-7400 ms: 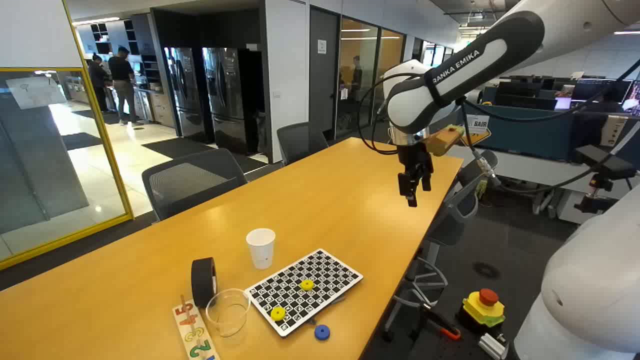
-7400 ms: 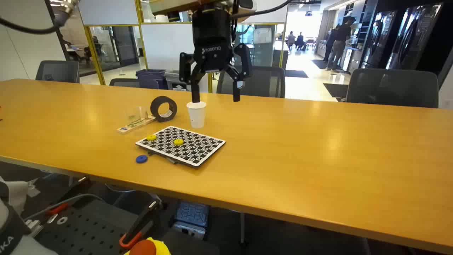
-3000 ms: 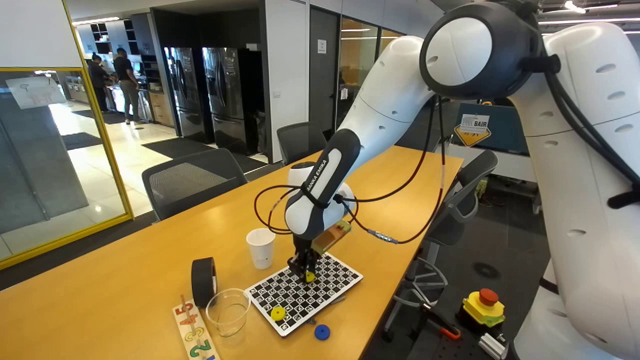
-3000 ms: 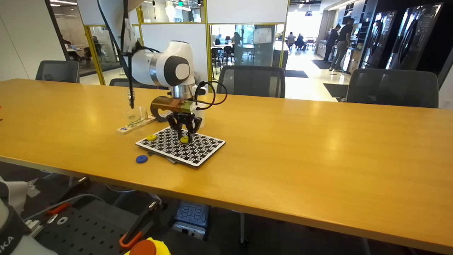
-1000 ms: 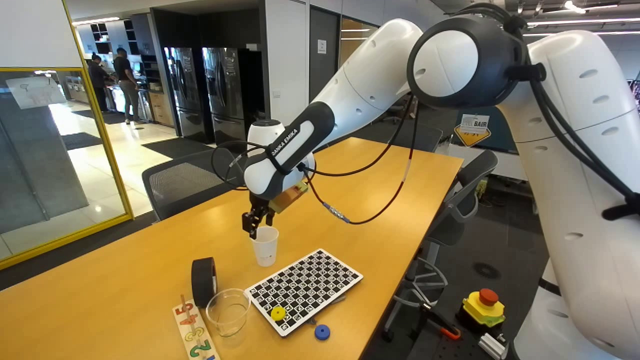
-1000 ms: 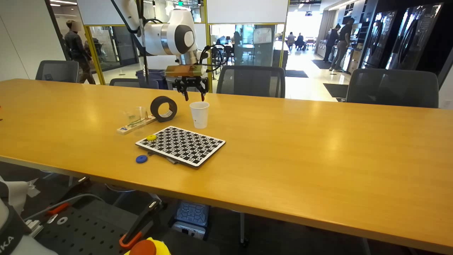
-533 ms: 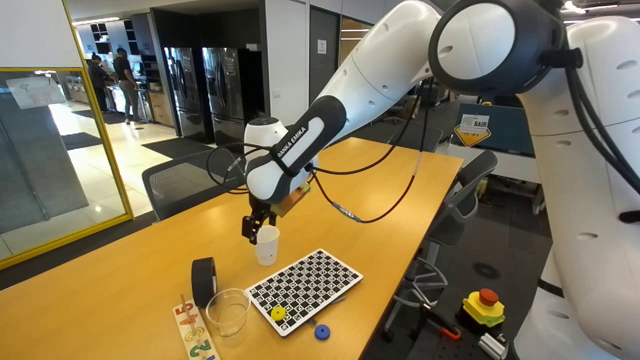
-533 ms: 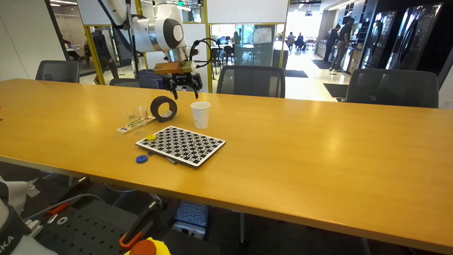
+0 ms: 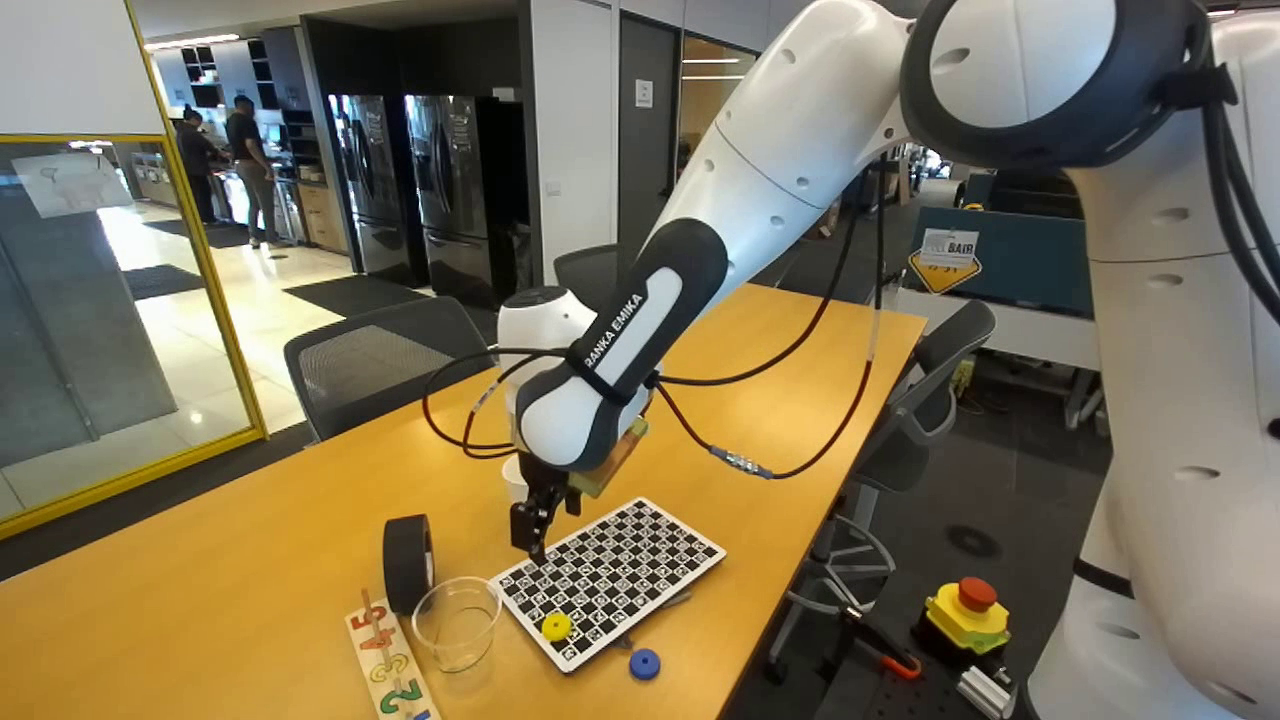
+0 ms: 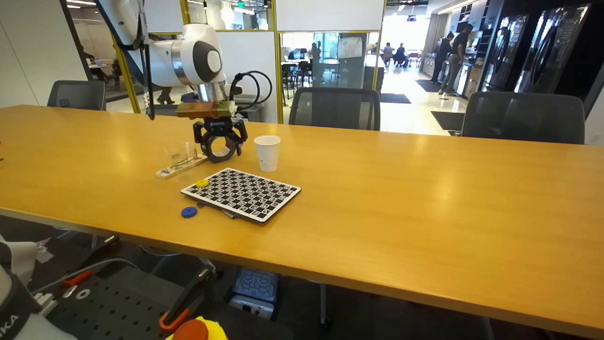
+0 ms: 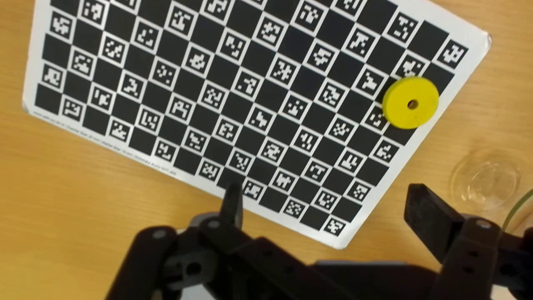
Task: Put the yellow discs in the white cup and the blue disc in the clear cup
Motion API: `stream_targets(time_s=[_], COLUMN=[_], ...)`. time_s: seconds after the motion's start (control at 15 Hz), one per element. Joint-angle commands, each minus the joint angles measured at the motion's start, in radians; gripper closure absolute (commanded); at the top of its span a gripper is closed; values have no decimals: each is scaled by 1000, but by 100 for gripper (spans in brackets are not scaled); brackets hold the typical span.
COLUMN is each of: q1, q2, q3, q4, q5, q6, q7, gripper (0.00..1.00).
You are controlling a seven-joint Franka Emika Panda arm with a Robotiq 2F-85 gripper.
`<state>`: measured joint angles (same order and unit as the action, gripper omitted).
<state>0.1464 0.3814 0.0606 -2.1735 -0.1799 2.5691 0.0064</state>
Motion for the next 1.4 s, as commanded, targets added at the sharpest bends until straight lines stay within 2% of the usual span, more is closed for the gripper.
stream_targets(time_s=[0.0,0.53,1.33], q1=[-9,-21,-28], q2=[18,84,123], q3=[29,89,109], q4=[-19,-26,-31], q5=[34,105,162], q6=[10,17,35], q7=[-32,-95,-107], gripper=[0,0,0])
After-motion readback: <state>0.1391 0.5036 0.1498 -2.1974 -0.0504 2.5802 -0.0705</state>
